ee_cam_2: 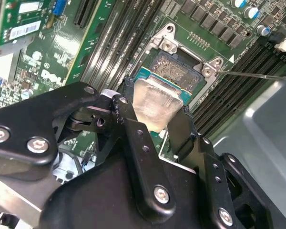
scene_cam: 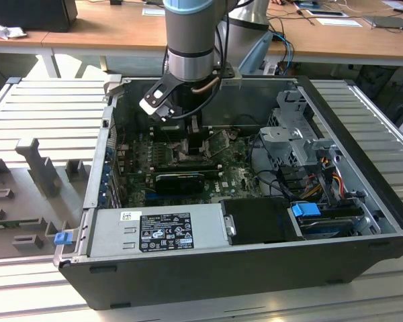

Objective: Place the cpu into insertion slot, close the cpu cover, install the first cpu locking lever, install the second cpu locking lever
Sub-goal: 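Place the cpu into insertion slot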

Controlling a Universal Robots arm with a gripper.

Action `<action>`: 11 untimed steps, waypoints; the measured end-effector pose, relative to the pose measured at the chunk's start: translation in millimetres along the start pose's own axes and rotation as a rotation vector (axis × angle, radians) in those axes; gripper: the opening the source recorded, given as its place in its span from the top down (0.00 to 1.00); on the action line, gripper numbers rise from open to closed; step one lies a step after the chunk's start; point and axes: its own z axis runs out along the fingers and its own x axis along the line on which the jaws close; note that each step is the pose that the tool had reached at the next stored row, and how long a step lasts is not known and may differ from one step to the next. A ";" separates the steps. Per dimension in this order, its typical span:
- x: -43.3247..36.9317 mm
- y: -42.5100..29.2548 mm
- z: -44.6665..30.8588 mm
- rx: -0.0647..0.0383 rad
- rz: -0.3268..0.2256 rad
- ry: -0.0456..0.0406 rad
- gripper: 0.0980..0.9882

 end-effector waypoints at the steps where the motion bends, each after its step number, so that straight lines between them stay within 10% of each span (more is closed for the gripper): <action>1: 0.1 -1.0 1.7 0.000 0.005 -0.0003 0.52; 11: 0.8 -4.8 10.4 0.000 0.010 0.0110 0.52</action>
